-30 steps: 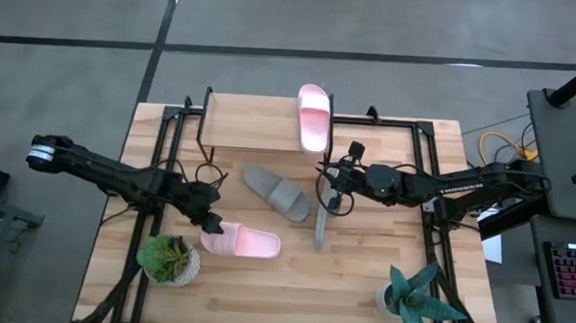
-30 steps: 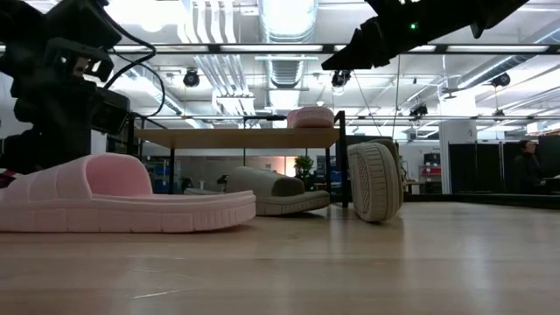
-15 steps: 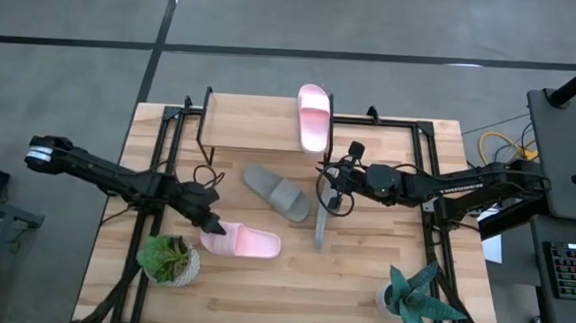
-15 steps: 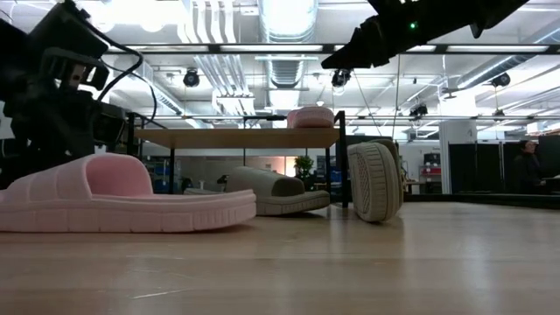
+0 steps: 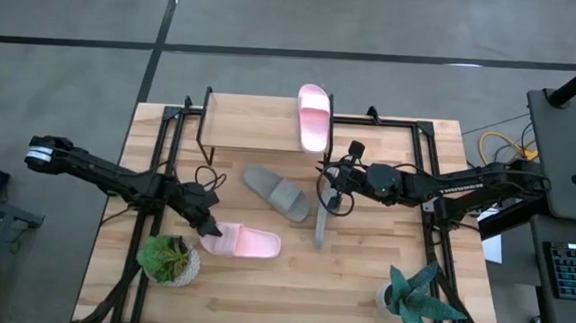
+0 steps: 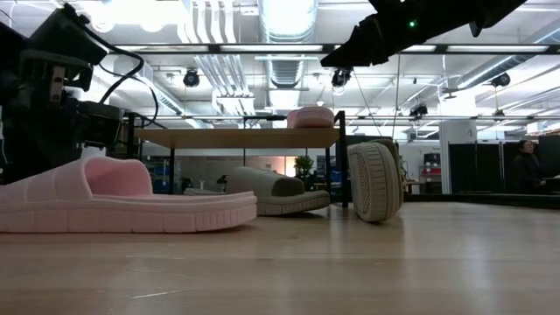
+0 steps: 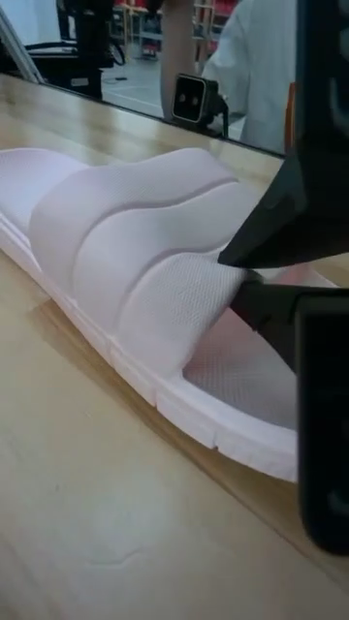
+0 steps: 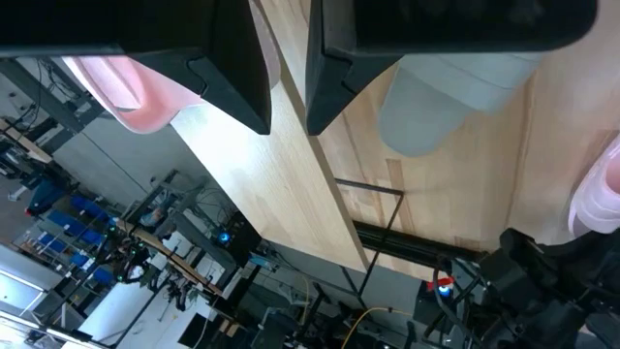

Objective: Pick and place slides into the shelf
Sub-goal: Put the pink slipper on the shelf

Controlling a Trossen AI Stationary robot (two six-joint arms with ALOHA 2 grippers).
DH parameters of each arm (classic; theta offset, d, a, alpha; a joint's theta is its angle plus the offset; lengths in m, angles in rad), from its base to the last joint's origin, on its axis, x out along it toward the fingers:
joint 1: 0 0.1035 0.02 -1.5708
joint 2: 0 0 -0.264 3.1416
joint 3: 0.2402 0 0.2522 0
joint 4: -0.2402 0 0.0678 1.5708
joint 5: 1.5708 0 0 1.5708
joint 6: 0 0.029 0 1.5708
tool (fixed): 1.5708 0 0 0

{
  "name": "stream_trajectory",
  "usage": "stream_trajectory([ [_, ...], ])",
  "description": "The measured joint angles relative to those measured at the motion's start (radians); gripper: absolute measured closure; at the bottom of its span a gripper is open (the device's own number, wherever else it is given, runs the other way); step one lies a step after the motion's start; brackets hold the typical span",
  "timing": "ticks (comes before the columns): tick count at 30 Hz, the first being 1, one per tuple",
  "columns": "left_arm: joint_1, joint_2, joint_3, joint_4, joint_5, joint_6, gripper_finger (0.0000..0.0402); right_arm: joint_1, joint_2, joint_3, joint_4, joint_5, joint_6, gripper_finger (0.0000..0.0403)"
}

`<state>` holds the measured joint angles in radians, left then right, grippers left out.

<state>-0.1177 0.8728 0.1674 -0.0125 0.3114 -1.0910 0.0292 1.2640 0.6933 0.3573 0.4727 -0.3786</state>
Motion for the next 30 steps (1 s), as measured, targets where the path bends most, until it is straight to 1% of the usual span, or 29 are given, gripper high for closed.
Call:
stream_trajectory([
  [5, 0.000, 0.001, -0.002, 0.010, 0.003, 0.016, 0.0399, 0.000, 0.000, 0.000, 0.000, 0.000, -0.004, 0.0344],
  [10, -0.001, -0.029, 0.003, 0.091, 0.051, 0.024, 0.0400, 0.000, 0.000, 0.000, 0.002, 0.000, -0.070, 0.0344],
  [16, 0.000, -0.089, 0.017, 0.099, 0.053, 0.025, 0.0401, 0.001, 0.000, 0.000, 0.008, 0.000, -0.093, 0.0344],
  [22, 0.000, -0.153, 0.017, 0.099, 0.029, 0.056, 0.0401, 0.001, 0.000, 0.000, 0.033, -0.012, -0.093, 0.0344],
  [23, 0.000, -0.164, 0.017, 0.099, 0.029, 0.059, 0.0401, 0.001, 0.000, 0.000, 0.037, -0.023, -0.093, 0.0344],
  [25, 0.000, -0.183, 0.017, 0.099, 0.024, 0.070, 0.0401, 0.001, 0.000, 0.000, 0.045, -0.080, -0.097, 0.0344],
  [28, 0.000, -0.209, 0.018, 0.100, 0.015, 0.084, 0.0401, 0.001, 0.000, 0.000, 0.052, -0.235, -0.142, 0.0342],
  [30, 0.000, -0.225, 0.018, 0.100, 0.000, 0.088, 0.0401, 0.006, 0.000, 0.000, 0.063, -0.322, -0.173, 0.0332],
])
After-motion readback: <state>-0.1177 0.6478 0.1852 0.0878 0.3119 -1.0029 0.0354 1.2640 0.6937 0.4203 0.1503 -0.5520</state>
